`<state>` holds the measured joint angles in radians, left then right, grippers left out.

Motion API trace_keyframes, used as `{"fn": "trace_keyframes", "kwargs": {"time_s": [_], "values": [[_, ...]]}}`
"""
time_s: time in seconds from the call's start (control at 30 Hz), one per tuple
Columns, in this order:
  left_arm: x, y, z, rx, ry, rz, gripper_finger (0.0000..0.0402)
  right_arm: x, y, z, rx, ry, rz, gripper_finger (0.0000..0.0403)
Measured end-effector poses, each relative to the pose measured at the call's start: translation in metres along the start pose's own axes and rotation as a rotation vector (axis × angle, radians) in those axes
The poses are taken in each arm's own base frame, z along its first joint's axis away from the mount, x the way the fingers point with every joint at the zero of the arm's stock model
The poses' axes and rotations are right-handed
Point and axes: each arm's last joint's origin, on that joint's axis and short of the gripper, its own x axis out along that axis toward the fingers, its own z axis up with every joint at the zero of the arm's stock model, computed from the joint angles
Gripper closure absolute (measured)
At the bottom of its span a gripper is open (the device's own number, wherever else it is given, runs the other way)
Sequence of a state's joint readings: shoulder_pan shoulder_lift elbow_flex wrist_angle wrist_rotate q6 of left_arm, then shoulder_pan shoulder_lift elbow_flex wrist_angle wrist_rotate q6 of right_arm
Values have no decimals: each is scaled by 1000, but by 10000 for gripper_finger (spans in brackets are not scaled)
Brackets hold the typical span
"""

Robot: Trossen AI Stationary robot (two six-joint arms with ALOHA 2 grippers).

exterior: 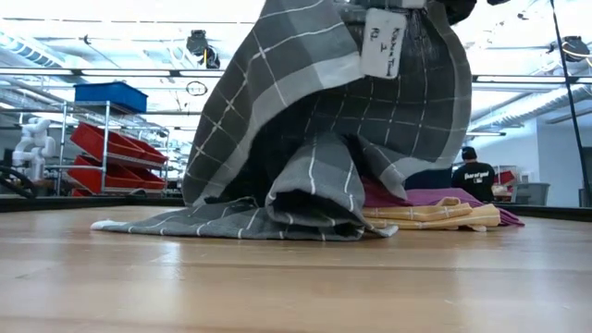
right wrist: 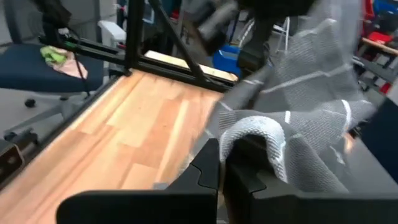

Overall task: Fold towel
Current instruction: Fold the gray towel

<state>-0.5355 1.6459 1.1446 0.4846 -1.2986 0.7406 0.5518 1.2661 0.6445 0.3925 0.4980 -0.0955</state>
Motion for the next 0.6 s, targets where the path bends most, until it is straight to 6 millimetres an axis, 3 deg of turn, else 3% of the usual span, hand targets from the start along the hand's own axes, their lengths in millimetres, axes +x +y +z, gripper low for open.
{"fn": "trace_keyframes", "kwargs": {"time_s": [0.33, 0.6], "values": [[15, 3, -4, -73, 22, 19, 401, 24, 13, -20, 209, 8, -85, 403], [27, 1, -11, -97, 13, -40, 401, 40, 21, -13, 359, -244, -76, 403]]}}
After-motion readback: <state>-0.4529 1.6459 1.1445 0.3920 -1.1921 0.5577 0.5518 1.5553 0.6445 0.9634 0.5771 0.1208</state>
